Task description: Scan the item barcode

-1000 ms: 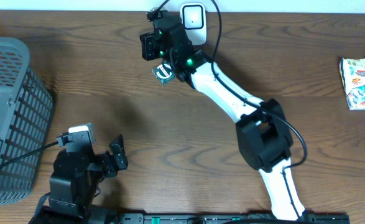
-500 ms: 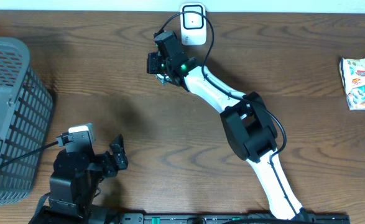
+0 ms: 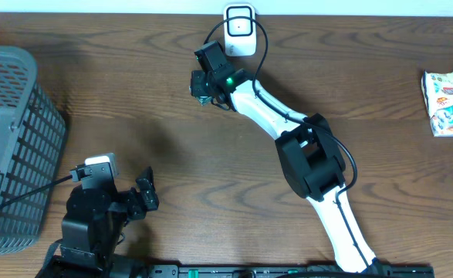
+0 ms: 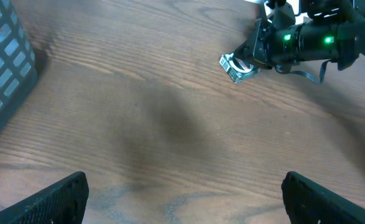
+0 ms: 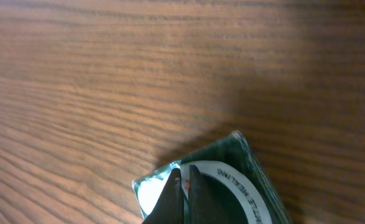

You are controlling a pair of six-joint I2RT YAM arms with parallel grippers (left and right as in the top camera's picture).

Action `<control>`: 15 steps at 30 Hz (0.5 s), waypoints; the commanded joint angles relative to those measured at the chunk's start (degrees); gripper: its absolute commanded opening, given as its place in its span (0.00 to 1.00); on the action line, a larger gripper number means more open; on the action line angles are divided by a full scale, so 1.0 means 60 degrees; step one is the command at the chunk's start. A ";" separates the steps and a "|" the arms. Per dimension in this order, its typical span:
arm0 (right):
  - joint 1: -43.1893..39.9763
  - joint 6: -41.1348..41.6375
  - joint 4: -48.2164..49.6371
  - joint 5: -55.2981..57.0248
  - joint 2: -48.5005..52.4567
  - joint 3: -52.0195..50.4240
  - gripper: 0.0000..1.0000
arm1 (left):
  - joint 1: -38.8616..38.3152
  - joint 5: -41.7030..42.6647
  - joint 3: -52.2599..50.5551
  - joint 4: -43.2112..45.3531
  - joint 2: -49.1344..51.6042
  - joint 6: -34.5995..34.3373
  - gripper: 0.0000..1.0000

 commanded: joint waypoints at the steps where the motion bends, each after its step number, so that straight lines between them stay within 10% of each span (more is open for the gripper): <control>1: -0.0124 -0.0663 -0.0754 0.0280 -0.0004 -0.0022 0.01 | 0.0004 -0.0124 -0.0004 0.0015 -0.0015 -0.0051 0.98; 15: 0.0106 -0.1963 -0.3574 0.2353 -0.1071 -0.0022 0.01 | 0.0004 -0.0124 -0.0004 0.0015 -0.0015 -0.0051 0.98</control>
